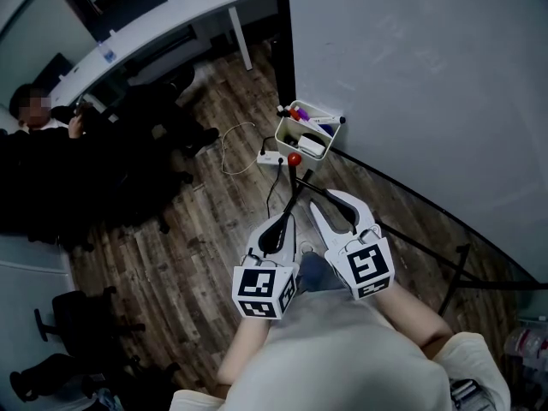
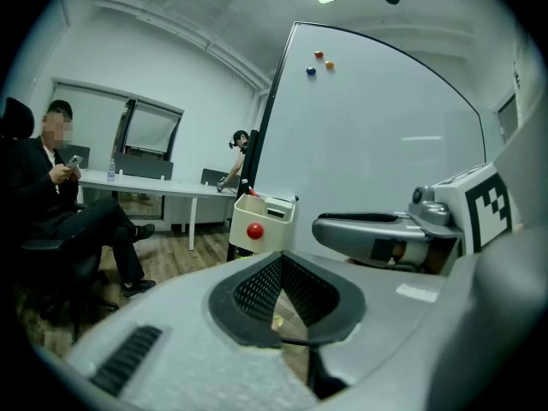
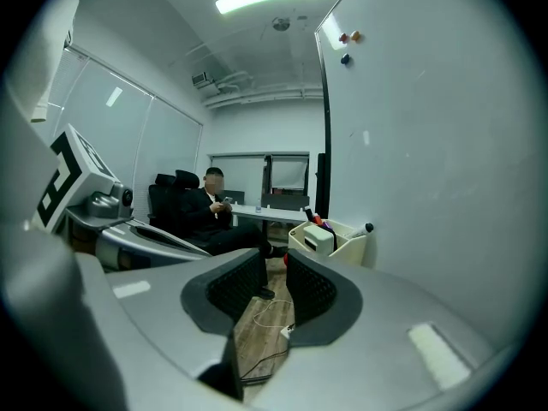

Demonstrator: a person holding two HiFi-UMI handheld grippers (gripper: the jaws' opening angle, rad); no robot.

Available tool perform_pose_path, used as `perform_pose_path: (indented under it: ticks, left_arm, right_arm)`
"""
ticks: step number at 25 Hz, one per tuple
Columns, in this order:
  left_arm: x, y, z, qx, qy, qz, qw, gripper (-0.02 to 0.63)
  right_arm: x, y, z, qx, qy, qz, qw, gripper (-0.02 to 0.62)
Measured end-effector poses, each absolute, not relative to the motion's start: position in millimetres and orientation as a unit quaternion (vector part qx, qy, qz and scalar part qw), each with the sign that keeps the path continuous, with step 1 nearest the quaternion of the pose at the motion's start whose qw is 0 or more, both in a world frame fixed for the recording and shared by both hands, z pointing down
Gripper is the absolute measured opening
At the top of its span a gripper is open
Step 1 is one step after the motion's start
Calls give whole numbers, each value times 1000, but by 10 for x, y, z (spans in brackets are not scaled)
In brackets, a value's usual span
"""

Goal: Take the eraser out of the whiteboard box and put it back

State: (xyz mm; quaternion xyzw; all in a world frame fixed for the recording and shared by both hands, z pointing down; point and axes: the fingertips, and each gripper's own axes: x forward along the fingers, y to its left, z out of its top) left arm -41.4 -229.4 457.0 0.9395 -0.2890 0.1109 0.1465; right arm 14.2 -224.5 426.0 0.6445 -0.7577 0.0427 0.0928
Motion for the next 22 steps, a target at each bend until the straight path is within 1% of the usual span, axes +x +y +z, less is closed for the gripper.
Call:
perform_pose_path:
  ticks: [10,22]
  left_arm:
    - [-566,-1978,4584,937,-297,109,149,5]
    - [-626,-1733,4622,935,-300,108,152,5]
  right_arm:
    - [-6,-1882,4262,639,-764,46,80,5]
    - [-80,-1625,4277,633,-768,48,82,5]
